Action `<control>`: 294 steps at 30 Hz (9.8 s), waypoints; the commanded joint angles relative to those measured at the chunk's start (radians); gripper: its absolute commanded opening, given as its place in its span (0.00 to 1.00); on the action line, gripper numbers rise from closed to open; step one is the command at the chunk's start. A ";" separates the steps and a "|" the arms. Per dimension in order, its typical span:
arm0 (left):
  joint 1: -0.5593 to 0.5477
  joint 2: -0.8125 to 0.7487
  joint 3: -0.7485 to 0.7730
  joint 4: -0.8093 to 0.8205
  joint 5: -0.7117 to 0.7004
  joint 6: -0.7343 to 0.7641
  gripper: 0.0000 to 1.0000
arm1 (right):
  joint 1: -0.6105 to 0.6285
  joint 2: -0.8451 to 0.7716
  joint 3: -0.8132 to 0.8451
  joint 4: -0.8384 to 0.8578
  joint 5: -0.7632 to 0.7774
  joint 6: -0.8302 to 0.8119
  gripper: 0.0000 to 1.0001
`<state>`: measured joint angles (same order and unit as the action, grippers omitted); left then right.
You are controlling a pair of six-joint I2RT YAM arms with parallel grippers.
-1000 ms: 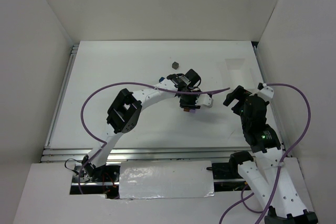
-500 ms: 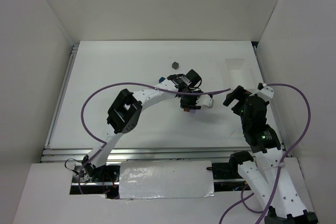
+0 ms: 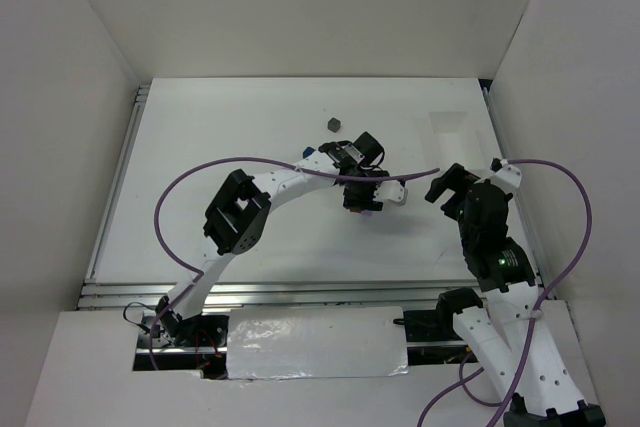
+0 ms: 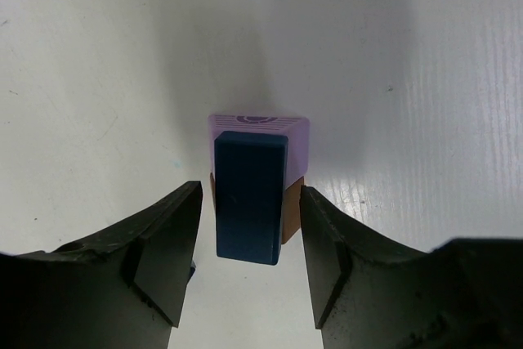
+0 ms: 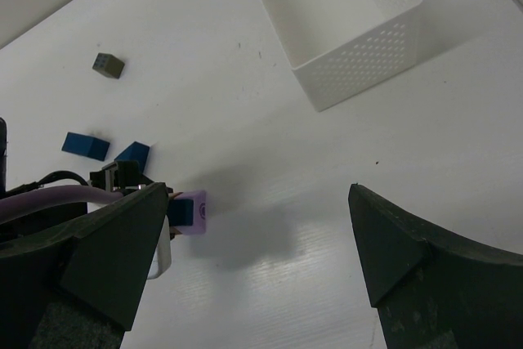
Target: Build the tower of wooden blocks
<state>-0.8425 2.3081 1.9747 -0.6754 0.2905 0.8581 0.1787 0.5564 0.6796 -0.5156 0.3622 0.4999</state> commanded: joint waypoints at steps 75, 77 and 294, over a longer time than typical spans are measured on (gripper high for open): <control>0.600 -1.375 -1.337 0.493 -0.332 -1.440 0.99 | 0.360 1.714 1.348 -0.079 -0.520 -0.814 0.95; 0.605 -1.371 -1.338 0.505 -0.326 -1.430 0.99 | 0.349 1.744 1.396 -0.110 -0.528 -0.810 0.95; 0.467 -1.179 -1.287 0.732 -0.283 -1.246 0.99 | 0.199 1.125 0.471 -0.054 -0.773 -1.379 0.49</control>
<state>-0.3706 1.1248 0.6468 0.0227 -0.0013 -0.4145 0.3813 1.6875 1.1526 -0.5941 -0.4007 -0.8799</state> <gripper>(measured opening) 0.993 0.486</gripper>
